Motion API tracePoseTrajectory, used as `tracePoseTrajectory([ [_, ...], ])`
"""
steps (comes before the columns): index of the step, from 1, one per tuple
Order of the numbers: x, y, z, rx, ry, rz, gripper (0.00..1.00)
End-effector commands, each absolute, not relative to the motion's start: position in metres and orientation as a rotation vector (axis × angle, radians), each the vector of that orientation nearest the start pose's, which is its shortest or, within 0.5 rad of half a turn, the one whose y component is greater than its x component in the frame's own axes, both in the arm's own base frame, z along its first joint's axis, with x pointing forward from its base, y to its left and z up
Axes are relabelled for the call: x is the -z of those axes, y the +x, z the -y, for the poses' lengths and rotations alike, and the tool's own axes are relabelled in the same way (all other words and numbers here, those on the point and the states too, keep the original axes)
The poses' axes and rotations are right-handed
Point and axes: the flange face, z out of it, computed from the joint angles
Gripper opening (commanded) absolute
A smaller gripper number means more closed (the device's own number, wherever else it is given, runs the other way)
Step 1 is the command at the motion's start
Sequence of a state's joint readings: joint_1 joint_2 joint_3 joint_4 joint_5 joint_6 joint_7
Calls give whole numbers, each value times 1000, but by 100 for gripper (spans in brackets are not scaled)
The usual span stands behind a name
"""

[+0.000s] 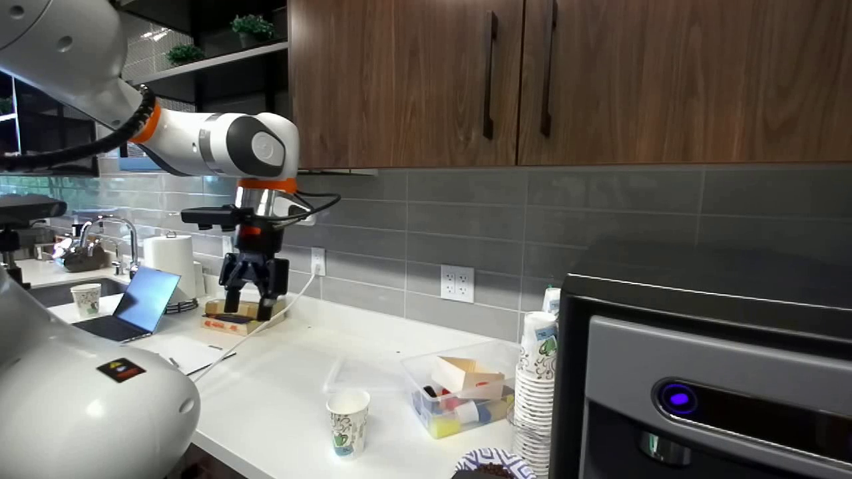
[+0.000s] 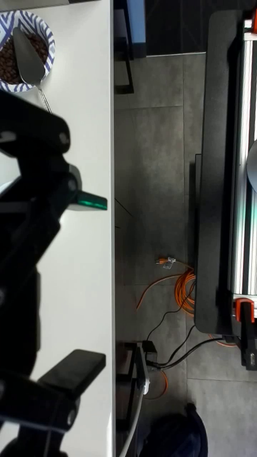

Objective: Remove the two paper cups from the pile and put them on the counter

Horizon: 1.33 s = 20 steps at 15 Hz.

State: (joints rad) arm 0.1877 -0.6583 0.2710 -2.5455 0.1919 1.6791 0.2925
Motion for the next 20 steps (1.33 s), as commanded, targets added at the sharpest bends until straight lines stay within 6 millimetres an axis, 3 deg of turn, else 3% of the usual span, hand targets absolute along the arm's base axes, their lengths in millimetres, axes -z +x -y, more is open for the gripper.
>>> tracePoseTrajectory([
  [1, -462, 295, -161, -318, -3177, 8, 100],
  [6, -477, 329, -116, -140, -3121, -395, 100],
  [17, -548, 408, 34, 440, -2764, -1068, 100],
  [20, -558, 431, 72, 621, -2643, -1226, 100],
])
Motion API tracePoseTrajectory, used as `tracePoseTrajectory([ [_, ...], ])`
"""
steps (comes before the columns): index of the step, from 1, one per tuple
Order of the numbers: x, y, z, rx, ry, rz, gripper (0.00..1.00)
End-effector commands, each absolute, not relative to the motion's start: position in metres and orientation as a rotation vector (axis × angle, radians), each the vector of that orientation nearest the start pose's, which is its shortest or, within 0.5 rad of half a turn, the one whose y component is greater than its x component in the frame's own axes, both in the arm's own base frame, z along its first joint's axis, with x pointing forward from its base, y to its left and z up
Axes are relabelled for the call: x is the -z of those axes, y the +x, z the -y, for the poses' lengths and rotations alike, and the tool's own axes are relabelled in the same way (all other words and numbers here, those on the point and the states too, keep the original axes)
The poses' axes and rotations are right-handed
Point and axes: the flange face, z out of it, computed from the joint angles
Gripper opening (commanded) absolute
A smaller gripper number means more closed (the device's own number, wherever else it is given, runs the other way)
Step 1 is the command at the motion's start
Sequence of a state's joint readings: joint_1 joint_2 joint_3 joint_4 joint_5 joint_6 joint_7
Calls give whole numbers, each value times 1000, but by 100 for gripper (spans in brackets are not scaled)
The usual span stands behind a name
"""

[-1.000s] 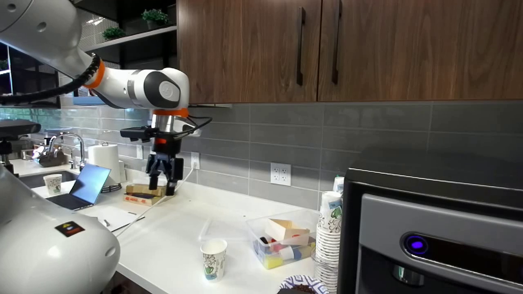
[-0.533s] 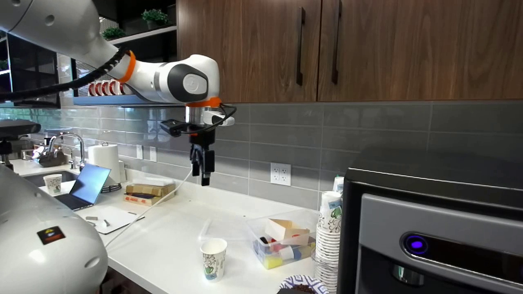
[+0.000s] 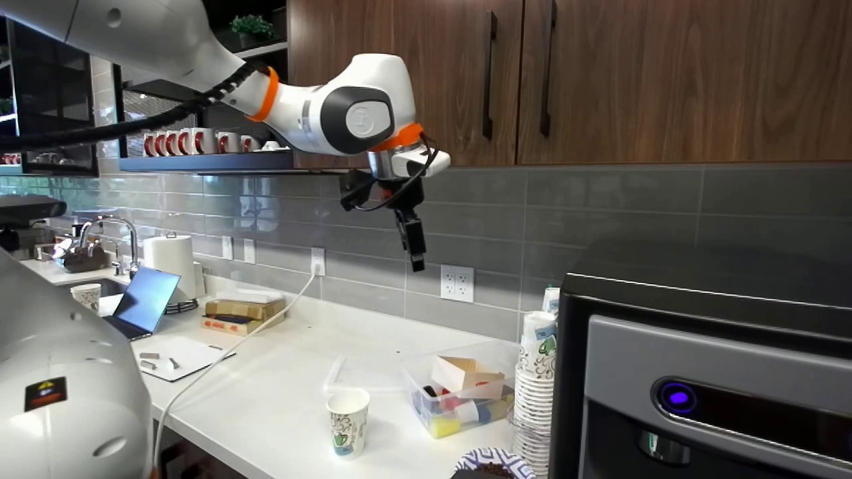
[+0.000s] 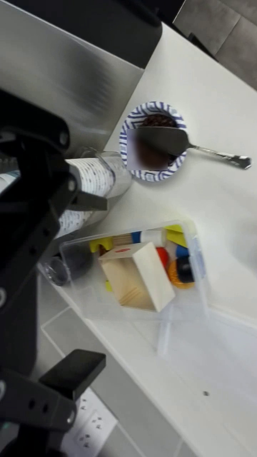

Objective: Remove the two paper cups from the pile and put them on the counter

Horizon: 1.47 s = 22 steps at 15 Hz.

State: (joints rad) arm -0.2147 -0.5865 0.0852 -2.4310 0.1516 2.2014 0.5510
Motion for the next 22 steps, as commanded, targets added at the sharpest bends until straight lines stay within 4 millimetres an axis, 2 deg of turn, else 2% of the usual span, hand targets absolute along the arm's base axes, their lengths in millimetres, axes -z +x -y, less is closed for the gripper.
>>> tracePoseTrajectory([
  [1, -559, 438, 82, 680, -2600, -1277, 100],
  [7, -545, 470, 136, 925, -2358, -1609, 100],
  [12, -525, 480, 172, 856, -2203, -1913, 100],
  [18, -486, 498, 180, 708, -2118, -2054, 100],
  [22, -467, 511, 183, 653, -2081, -2098, 100],
])
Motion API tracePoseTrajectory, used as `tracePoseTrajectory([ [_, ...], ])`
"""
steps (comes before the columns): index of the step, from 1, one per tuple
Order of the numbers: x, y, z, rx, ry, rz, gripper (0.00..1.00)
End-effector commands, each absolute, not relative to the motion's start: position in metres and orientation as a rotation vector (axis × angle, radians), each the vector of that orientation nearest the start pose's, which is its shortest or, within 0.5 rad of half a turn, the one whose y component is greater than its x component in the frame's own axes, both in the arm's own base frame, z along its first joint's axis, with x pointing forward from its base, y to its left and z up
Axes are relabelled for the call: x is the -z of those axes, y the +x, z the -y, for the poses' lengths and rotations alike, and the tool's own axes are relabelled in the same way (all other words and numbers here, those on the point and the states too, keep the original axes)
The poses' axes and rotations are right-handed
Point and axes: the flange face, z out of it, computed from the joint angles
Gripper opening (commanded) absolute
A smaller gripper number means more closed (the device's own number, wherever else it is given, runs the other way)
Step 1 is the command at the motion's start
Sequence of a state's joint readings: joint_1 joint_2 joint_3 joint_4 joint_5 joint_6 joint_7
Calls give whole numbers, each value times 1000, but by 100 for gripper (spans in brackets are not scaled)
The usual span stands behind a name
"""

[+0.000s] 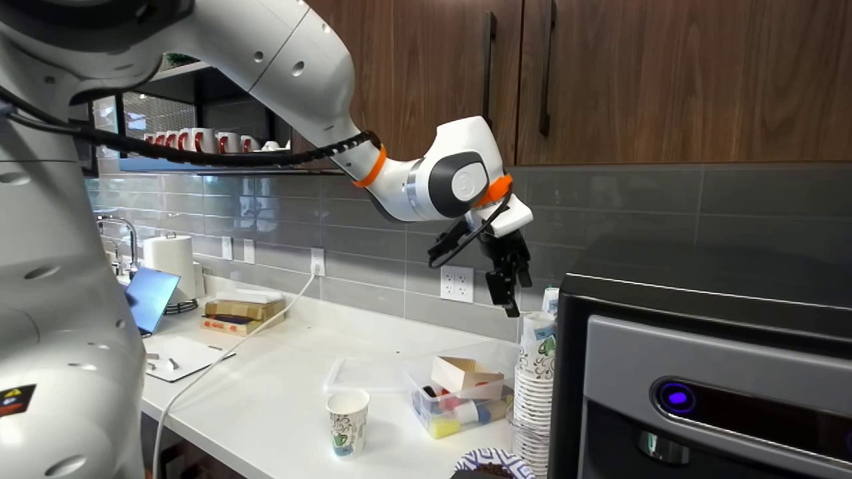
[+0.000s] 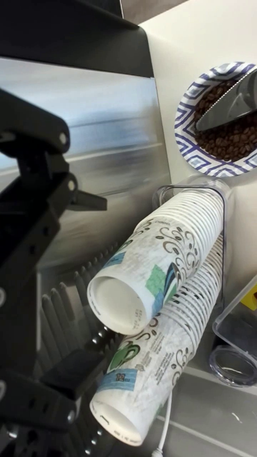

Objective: Remove the two paper cups from the pile and put them on the counter

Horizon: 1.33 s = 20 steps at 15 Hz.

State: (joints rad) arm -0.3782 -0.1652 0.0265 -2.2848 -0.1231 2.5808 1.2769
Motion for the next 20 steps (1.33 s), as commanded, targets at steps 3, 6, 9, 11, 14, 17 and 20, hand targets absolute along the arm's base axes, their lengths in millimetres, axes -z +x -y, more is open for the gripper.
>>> tracePoseTrajectory([
  [3, -457, 519, 189, 615, -2055, -2135, 100],
  [6, -448, 524, 199, 597, -2039, -2164, 100],
  [9, -439, 531, 204, 568, -2032, -2176, 100],
  [11, -434, 536, 204, 555, -2037, -2178, 100],
  [14, -429, 542, 203, 536, -2047, -2174, 68],
  [17, -425, 546, 201, 527, -2048, -2172, 42],
  [20, -429, 547, 203, 541, -2035, -2169, 19],
])
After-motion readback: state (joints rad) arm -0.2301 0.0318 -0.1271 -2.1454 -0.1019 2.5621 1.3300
